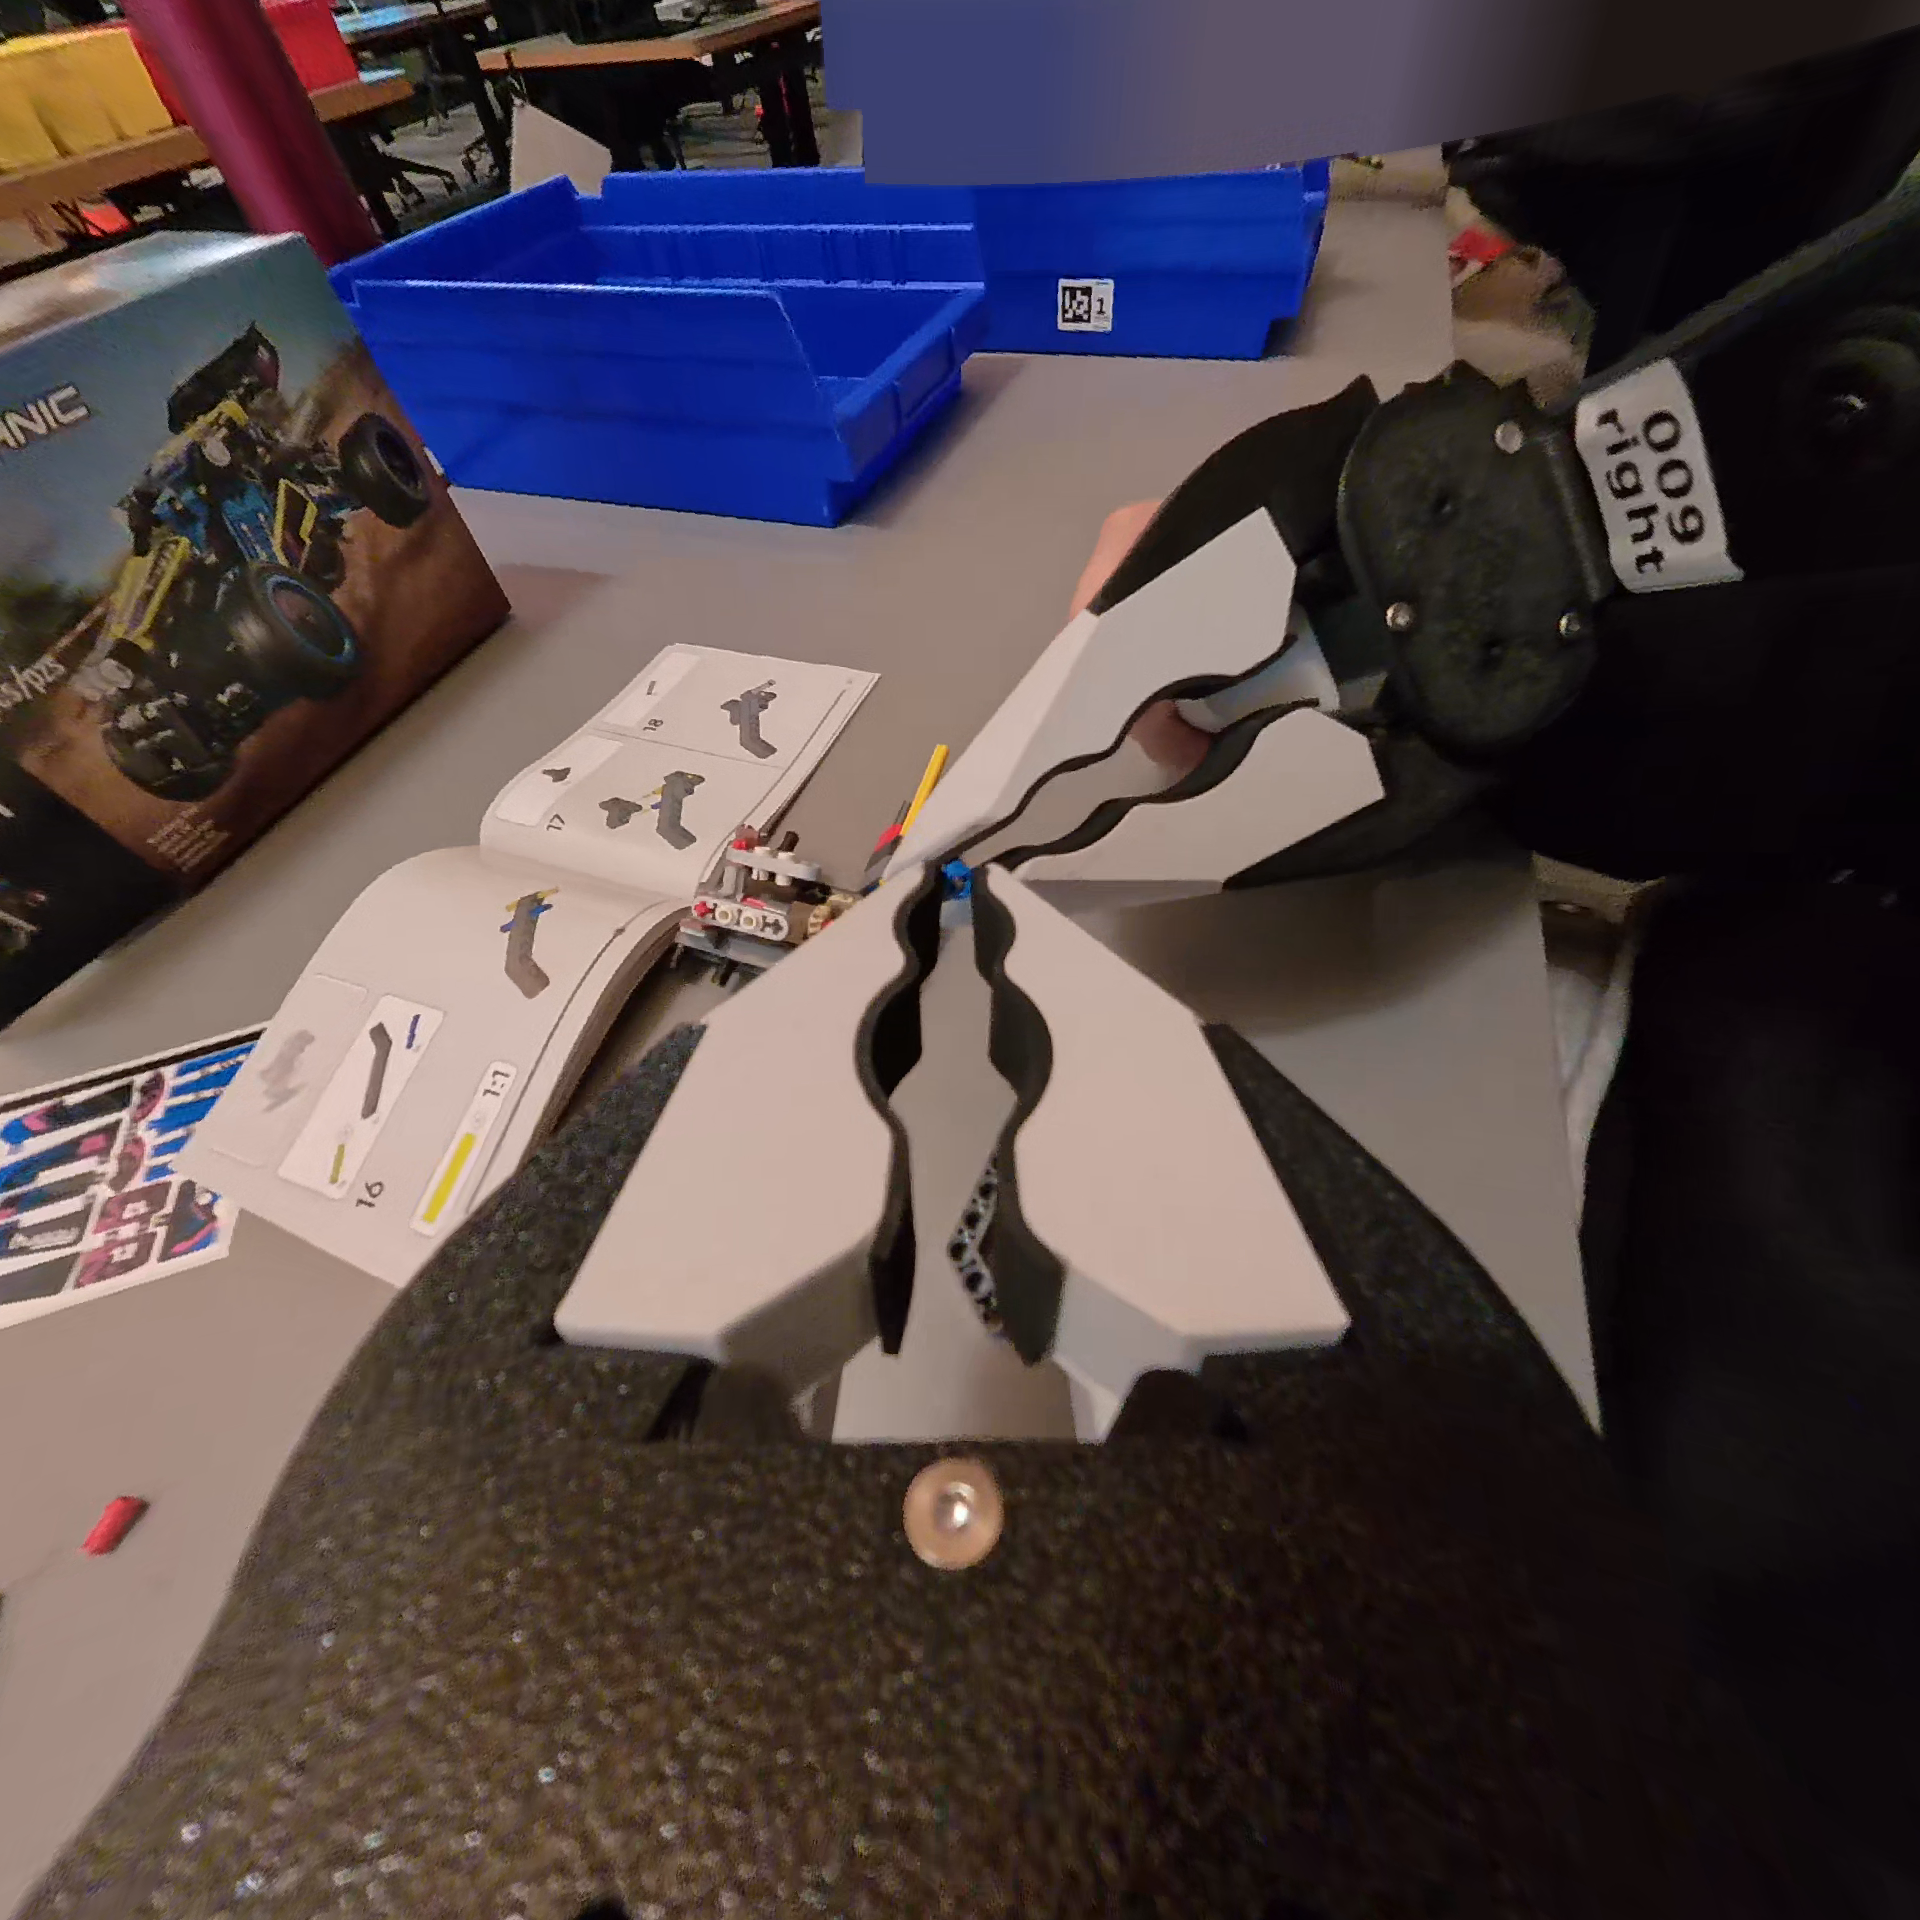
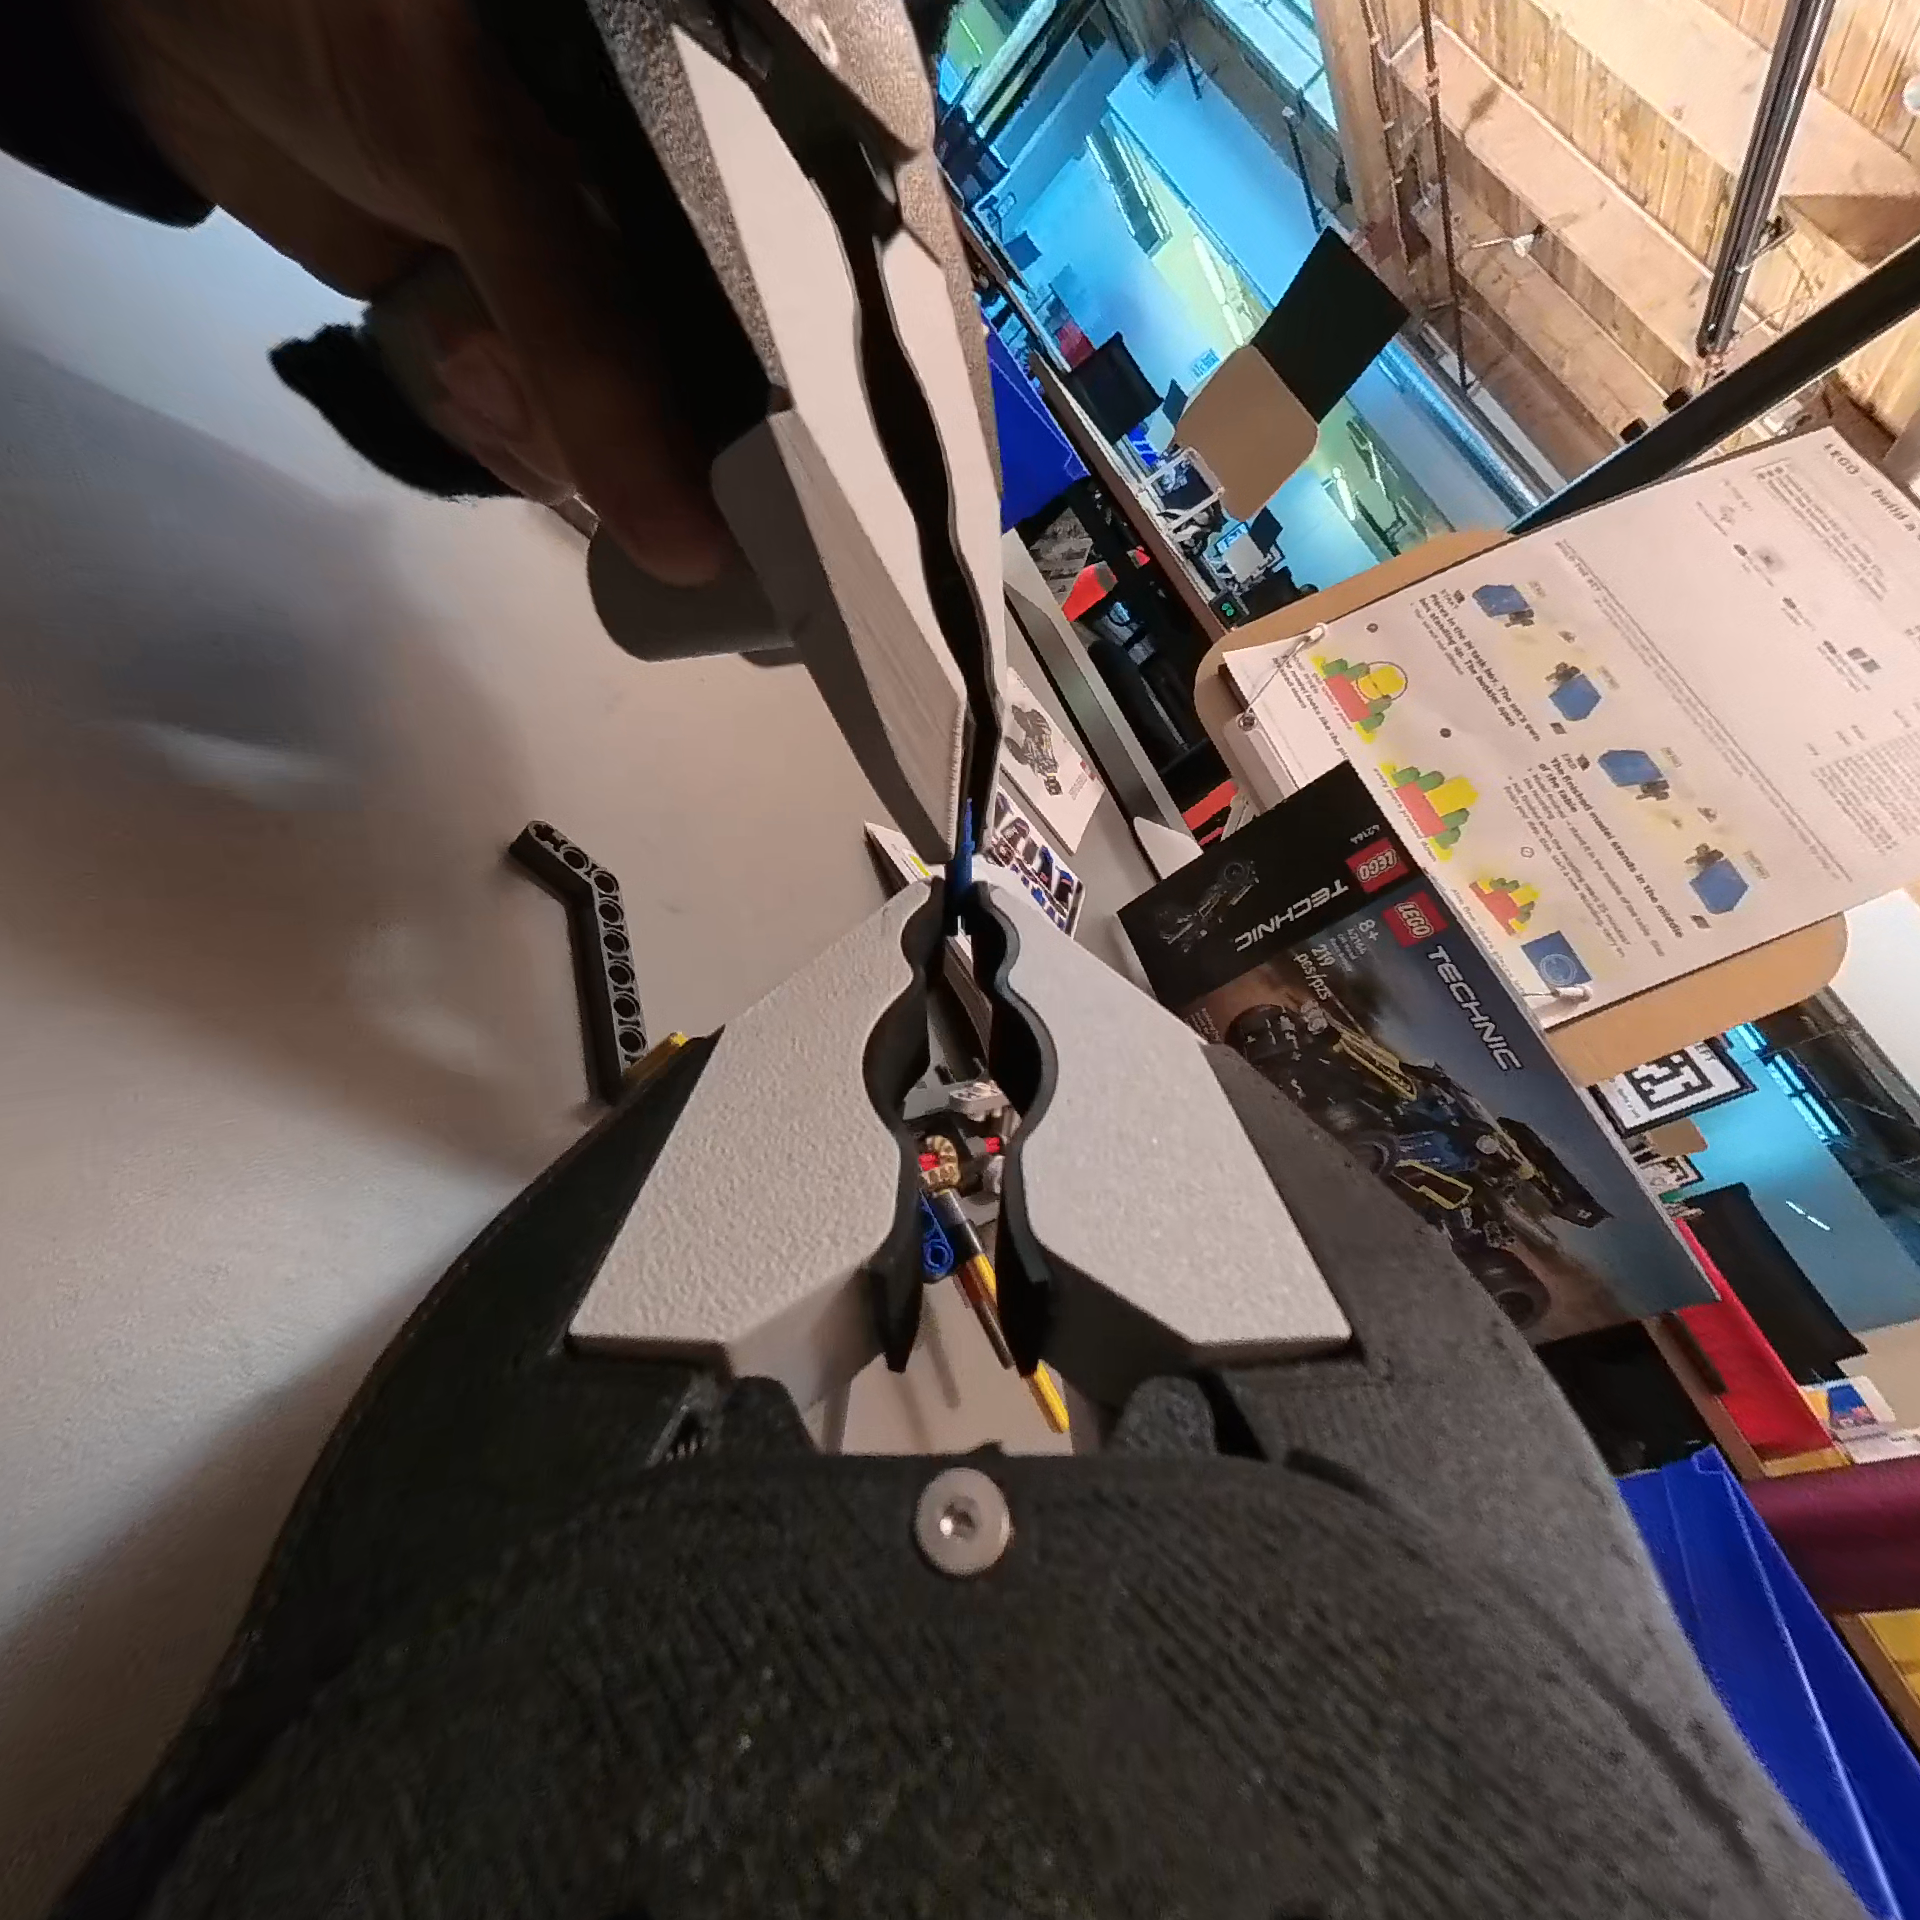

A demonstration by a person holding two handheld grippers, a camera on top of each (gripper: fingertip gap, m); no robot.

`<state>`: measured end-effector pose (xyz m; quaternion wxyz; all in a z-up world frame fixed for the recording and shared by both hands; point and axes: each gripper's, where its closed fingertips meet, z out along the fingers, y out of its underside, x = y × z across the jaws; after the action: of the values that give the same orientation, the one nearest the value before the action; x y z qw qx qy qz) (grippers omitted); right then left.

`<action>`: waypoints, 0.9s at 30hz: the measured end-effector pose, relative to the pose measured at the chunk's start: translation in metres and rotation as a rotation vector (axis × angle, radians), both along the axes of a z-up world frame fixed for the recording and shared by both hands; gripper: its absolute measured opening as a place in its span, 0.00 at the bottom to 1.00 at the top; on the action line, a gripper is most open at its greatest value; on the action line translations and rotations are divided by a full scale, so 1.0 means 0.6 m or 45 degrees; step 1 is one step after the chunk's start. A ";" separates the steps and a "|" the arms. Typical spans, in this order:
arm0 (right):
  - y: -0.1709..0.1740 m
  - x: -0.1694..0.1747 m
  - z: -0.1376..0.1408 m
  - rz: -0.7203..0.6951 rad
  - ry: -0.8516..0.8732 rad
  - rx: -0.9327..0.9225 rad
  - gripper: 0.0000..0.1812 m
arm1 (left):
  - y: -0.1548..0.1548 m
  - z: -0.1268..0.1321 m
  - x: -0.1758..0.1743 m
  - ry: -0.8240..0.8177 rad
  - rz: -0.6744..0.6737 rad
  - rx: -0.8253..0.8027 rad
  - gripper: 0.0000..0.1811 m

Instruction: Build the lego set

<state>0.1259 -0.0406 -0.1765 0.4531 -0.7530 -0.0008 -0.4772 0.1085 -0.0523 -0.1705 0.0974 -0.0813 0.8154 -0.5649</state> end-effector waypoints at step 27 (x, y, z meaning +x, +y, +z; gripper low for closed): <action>0.008 -0.008 -0.010 0.066 0.208 0.111 0.01 | 0.001 -0.004 -0.006 -0.133 -0.079 0.071 0.02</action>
<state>0.1211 -0.0360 -0.1827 0.4962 -0.7688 0.0374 -0.4017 0.1050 -0.0518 -0.1729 0.1244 -0.0235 0.8268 -0.5481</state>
